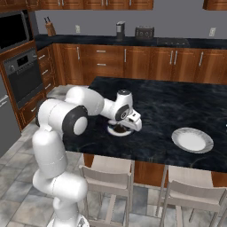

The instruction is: Place two yogurt containers on each plate.

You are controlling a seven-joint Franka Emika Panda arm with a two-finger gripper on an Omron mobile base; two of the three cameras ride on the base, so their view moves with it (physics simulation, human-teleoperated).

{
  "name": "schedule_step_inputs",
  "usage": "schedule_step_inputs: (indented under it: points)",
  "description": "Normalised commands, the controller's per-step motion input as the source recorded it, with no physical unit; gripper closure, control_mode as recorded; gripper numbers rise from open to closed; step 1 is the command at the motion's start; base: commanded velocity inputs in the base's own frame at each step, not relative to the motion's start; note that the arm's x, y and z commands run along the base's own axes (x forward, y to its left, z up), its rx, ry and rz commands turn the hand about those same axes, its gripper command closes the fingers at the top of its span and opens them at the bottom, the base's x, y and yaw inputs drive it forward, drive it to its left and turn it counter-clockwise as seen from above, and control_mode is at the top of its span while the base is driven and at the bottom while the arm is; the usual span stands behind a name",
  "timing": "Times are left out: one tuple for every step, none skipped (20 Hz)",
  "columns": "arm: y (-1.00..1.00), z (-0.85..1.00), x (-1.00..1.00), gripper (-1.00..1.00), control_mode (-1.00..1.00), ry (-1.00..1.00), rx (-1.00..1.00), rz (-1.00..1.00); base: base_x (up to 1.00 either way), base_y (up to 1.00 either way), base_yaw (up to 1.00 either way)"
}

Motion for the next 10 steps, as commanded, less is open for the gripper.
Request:
schedule_step_inputs:
  points:
    - [0.14,0.0,0.21,1.0,-1.0,0.0,0.0,0.0,0.0,0.0,0.0]
    - [0.11,-0.01,0.2,1.0,-1.0,0.0,0.0,0.0,0.0,0.0,0.0]
    - [0.12,-0.04,0.19,1.0,-1.0,0.0,0.0,0.0,0.0,0.0,0.0]
    - [0.14,-0.06,0.21,1.0,-1.0,0.01,0.0,0.0,0.0,0.0,0.0]
    - [0.14,-0.06,0.24,1.0,-1.0,0.03,0.0,0.0,0.0,0.0,0.0]
    - [0.13,-0.06,0.26,1.0,-1.0,0.03,0.0,0.0,0.0,0.0,0.0]
    - [0.09,-0.14,0.16,1.0,-1.0,0.07,0.0,0.0,0.0,0.0,0.0]
    - [0.05,-0.14,0.09,1.0,-1.0,0.09,0.0,0.01,0.0,0.0,0.0]
    - [0.0,-0.19,0.04,1.0,-1.0,0.07,0.0,0.01,0.0,0.0,0.0]
    - [0.0,-0.19,0.04,1.0,-1.0,0.08,0.0,0.02,0.0,0.0,0.0]
